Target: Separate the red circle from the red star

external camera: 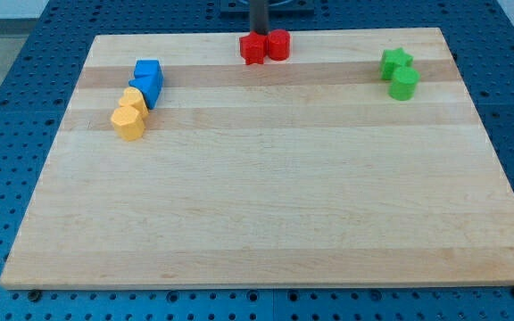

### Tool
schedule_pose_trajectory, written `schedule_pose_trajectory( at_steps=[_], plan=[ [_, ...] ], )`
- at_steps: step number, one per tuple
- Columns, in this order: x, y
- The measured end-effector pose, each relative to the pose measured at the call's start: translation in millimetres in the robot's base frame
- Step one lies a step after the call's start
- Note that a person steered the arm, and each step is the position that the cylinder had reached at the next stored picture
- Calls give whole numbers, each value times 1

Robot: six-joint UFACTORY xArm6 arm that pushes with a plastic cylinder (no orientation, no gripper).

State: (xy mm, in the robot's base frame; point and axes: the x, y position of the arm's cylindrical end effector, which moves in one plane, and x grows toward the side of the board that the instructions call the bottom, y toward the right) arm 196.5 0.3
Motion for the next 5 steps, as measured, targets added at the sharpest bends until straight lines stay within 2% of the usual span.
schedule_pose_trajectory(
  at_steps=[2, 5],
  plan=[
    [12, 22],
    [84, 21]
  ],
)
